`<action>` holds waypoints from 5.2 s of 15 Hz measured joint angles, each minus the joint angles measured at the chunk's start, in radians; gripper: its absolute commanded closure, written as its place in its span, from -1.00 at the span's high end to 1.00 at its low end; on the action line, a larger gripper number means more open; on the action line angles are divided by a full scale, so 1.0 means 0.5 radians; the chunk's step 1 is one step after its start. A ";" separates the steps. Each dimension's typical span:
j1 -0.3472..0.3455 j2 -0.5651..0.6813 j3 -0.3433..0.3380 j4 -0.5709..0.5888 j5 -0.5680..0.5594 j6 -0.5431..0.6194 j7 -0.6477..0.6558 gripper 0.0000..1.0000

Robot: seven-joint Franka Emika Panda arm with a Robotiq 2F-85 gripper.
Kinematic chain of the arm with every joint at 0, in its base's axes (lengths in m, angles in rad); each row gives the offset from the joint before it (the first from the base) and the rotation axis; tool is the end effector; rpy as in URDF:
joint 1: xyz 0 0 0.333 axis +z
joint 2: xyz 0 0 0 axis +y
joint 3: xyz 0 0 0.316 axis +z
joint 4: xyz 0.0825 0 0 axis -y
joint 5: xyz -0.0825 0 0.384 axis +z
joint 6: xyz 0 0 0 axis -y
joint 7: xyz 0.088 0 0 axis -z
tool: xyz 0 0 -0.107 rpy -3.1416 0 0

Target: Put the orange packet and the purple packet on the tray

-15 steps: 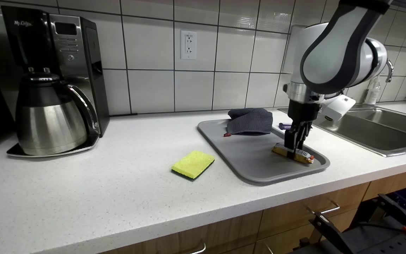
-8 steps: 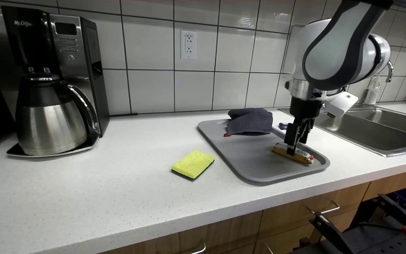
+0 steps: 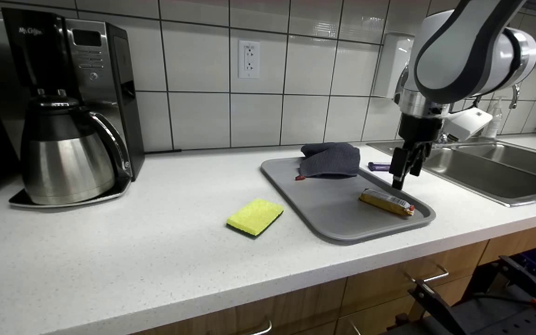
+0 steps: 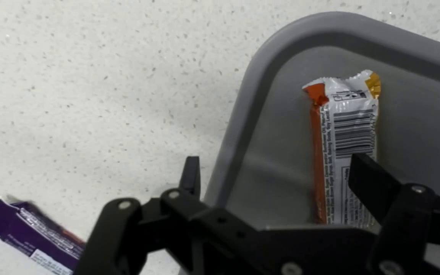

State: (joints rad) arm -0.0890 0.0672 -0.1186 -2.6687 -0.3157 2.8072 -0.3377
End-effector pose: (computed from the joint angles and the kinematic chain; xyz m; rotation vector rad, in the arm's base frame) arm 0.4180 -0.0736 0.2212 2.9374 0.6346 0.0518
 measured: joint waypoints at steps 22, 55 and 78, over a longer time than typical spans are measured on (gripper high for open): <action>-0.171 0.319 -0.154 0.556 0.156 -0.174 0.006 1.00; -0.264 0.919 -0.076 1.333 0.946 -0.433 0.773 1.00; -0.262 0.939 -0.077 1.337 0.972 -0.433 0.979 1.00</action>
State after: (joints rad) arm -0.2198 0.5365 -0.1570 -2.0003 0.1704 2.5907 0.1519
